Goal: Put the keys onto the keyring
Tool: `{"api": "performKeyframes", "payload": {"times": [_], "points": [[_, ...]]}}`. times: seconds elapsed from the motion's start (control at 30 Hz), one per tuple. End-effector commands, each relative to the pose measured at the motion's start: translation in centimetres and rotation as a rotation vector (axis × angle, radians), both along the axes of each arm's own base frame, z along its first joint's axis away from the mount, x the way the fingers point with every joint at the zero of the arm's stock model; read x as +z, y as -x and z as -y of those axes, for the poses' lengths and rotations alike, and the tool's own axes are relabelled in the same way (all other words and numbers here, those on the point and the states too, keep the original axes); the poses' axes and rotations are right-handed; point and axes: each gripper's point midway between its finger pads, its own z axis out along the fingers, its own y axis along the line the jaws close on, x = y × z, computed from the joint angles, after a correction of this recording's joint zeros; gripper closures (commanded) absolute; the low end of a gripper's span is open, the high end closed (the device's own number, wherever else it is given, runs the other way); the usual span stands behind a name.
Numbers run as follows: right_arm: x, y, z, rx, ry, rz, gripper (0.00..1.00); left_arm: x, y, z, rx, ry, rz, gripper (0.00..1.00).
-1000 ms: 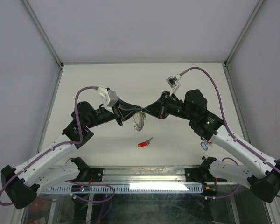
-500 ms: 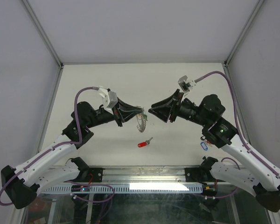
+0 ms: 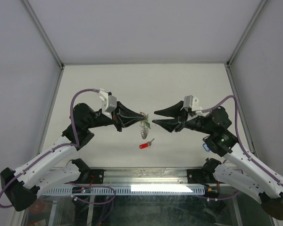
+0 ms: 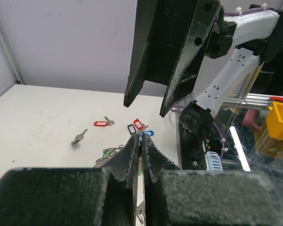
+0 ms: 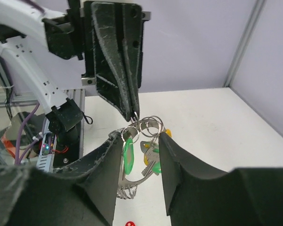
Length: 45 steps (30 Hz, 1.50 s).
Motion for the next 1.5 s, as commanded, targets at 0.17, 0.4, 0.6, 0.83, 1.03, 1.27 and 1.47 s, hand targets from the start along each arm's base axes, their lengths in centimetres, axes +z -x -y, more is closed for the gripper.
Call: {"api": "performKeyframes", "payload": {"times": [0.17, 0.4, 0.6, 0.83, 1.03, 1.27, 1.47], "points": [[3.0, 3.4, -0.8, 0.201, -0.080, 0.240, 0.63, 4.8, 3.2, -0.7, -0.136, 0.093, 0.137, 1.00], [2.9, 3.5, -1.3, 0.235, -0.067, 0.225, 0.63, 4.8, 3.5, -0.6, -0.164, 0.089, 0.143, 1.00], [3.1, 3.4, -1.5, 0.242, -0.078, 0.219, 0.63, 4.7, 3.7, -0.5, -0.179, 0.083, 0.142, 1.00], [3.4, 3.6, -1.7, 0.260, -0.097, 0.213, 0.63, 4.5, 3.8, -0.5, -0.183, 0.080, 0.138, 1.00], [2.4, 3.6, -2.3, 0.299, -0.072, 0.180, 0.66, 4.5, 3.8, -0.5, -0.183, 0.080, 0.139, 1.00], [1.8, 3.5, -2.7, 0.317, -0.060, 0.164, 0.69, 4.5, 3.7, -0.4, -0.186, 0.078, 0.138, 1.00], [1.8, 3.5, -3.0, 0.330, -0.058, 0.160, 0.72, 4.4, 3.7, -0.4, -0.186, 0.076, 0.134, 1.00]]}}
